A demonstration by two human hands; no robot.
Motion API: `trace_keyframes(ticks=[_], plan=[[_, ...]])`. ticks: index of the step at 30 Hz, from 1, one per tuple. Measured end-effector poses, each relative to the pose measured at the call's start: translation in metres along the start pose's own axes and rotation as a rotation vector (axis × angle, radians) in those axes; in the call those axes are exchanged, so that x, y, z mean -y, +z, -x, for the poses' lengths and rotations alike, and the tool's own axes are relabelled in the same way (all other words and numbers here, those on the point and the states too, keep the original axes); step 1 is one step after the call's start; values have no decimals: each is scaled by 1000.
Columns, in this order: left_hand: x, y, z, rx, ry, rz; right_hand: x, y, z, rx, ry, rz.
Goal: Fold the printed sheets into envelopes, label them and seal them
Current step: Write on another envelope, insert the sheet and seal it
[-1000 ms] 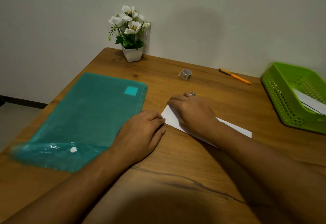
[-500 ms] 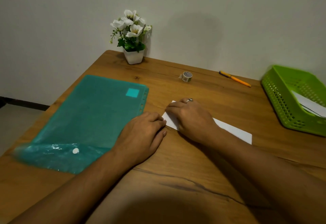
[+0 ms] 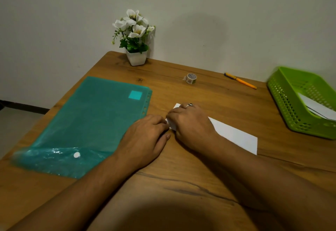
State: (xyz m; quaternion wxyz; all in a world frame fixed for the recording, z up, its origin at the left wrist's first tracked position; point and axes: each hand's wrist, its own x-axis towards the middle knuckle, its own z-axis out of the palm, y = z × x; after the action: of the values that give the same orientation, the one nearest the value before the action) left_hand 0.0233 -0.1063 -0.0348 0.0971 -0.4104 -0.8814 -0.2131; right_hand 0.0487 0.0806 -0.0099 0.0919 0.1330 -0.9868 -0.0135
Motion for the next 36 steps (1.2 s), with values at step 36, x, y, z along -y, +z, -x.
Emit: trace_keyframes(ticks=[36], plan=[[-31, 33, -65, 275, -181, -182, -23, 19, 41, 53, 388, -194]])
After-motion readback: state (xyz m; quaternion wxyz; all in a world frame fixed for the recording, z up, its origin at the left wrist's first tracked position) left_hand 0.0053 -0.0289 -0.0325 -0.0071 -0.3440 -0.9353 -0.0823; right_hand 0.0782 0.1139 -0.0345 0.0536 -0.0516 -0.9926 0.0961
